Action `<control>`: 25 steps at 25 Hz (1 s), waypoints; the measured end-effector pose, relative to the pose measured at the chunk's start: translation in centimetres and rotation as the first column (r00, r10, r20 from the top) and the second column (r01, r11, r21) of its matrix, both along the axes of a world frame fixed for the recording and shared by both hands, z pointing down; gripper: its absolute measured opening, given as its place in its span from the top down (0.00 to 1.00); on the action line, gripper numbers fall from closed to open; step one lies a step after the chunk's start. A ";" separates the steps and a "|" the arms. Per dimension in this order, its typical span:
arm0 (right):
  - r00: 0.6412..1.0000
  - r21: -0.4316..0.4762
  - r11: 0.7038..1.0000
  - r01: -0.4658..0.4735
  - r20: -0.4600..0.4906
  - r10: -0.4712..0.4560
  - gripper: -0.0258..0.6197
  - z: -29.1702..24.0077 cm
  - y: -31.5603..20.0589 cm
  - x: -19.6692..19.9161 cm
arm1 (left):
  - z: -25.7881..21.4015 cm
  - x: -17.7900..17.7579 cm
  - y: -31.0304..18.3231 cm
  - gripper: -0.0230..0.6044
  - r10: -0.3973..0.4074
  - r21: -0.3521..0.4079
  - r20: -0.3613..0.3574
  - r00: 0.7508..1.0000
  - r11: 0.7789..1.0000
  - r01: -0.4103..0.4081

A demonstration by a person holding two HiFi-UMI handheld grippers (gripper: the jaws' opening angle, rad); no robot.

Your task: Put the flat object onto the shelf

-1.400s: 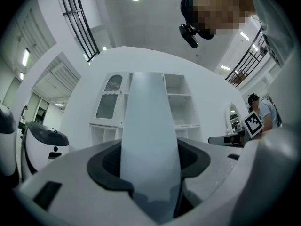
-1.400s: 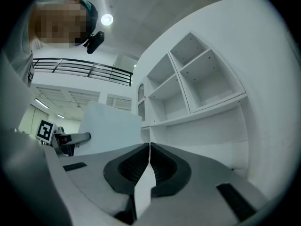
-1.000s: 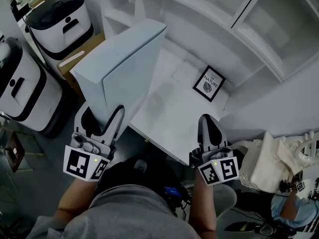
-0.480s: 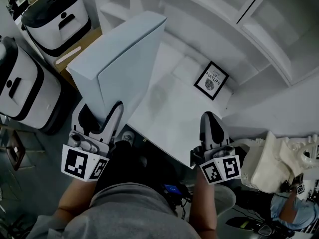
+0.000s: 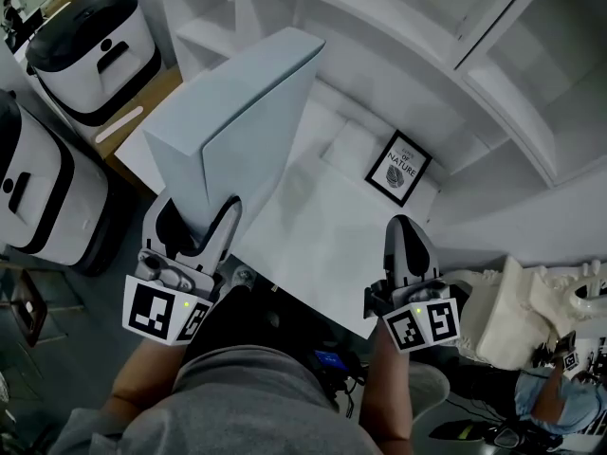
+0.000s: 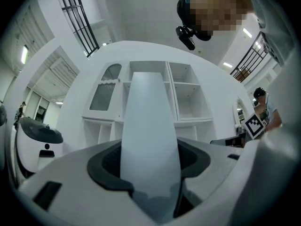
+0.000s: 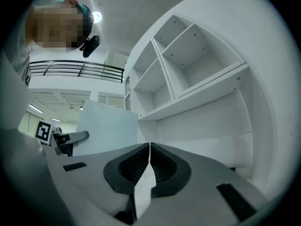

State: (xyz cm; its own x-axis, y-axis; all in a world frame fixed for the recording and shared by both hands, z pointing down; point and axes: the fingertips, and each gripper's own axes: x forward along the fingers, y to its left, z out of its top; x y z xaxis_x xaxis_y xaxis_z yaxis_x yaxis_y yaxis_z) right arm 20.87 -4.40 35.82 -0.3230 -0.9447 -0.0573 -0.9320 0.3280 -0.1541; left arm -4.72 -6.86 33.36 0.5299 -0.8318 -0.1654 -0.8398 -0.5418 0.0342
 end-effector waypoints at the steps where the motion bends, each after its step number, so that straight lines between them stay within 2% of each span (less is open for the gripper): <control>1: 1.000 0.002 1.000 -0.005 0.000 0.005 0.91 -0.1 -0.6 0.0 | 0.0 0.0 -0.7 0.53 0.005 0.001 0.002 1.000 1.000 -0.005; 12: 0.999 -0.011 0.999 -0.052 -0.005 0.052 0.91 -0.2 -6.7 -0.6 | 0.5 0.1 -8.3 0.53 0.059 -0.009 0.008 0.998 0.998 -0.059; 25: 0.993 -0.029 0.993 -0.117 -0.029 0.116 0.91 -0.1 -10.2 -2.2 | 1.8 -1.1 -13.4 0.53 0.139 -0.029 0.005 0.990 0.990 -0.139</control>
State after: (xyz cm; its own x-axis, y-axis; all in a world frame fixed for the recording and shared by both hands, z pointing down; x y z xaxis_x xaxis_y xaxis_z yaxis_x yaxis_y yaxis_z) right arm 18.65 -14.64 35.70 -0.2114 -0.9772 -0.0211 -0.9676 0.2123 -0.1367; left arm -5.78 -20.25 35.13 0.6418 -0.7544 -0.1381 -0.7567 -0.6522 0.0460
